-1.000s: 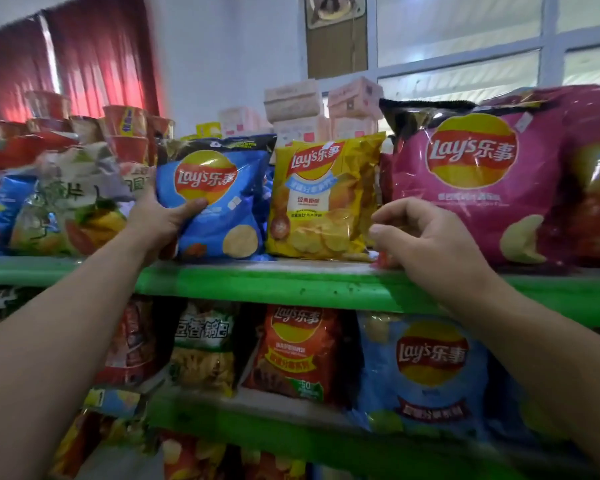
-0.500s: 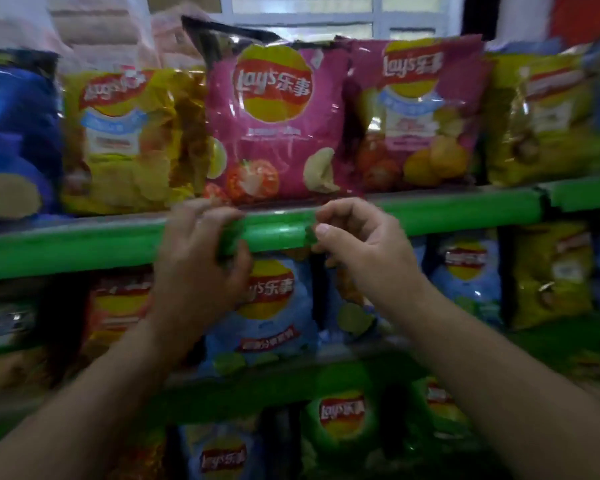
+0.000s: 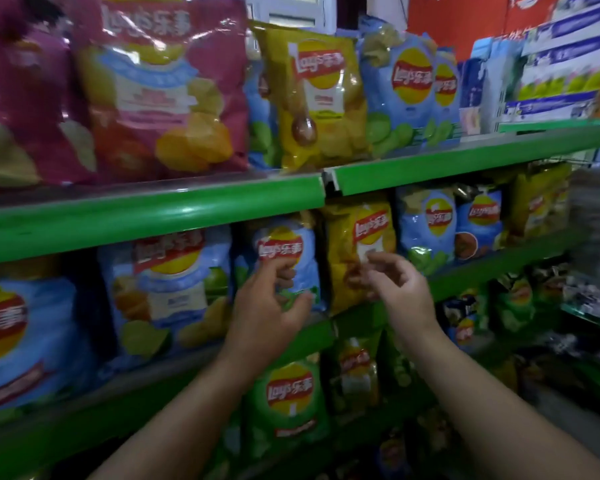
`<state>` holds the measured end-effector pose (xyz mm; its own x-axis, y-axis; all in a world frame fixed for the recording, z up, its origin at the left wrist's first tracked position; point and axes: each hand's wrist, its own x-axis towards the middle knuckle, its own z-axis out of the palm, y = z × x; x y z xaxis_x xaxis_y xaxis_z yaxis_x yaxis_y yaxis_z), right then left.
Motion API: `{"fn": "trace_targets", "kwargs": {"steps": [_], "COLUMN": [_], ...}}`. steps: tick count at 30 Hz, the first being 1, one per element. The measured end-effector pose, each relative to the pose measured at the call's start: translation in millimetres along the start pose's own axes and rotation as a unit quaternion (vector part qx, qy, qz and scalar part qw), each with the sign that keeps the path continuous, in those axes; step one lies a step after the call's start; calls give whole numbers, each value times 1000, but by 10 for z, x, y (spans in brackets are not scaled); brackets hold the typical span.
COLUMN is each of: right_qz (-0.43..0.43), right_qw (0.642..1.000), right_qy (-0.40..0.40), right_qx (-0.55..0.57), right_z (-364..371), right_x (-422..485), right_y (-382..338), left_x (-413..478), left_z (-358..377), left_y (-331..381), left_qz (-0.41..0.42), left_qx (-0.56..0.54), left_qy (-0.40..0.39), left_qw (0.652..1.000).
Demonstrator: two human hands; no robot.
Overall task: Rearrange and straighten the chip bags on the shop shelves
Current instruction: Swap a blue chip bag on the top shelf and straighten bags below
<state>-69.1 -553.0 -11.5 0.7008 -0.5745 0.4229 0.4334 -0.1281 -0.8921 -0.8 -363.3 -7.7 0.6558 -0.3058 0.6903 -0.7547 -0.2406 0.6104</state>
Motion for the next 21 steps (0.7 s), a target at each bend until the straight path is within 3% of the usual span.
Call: {"fn": "trace_targets", "kwargs": {"steps": [5, 10, 14, 21], "right_qz": [-14, -107, -186, -92], "right_qw": [1000, 990, 967, 981], "right_qy": [5, -47, 49, 19], "right_qx": [-16, -80, -167, -170], "right_z": [-680, -1141, -1422, -1635], "right_x": [733, 1223, 1458, 1643], "right_y": [218, 289, 335, 402], "left_x": [409, 697, 795, 761], "left_z": [954, 1405, 1602, 1625], "left_y": [155, 268, 299, 240], "left_qz": [-99, -148, -163, -146], "left_qx": [-25, 22, 8, 31], "left_qy": [12, 75, 124, 166], "left_qw": [995, 986, 979, 975]}}
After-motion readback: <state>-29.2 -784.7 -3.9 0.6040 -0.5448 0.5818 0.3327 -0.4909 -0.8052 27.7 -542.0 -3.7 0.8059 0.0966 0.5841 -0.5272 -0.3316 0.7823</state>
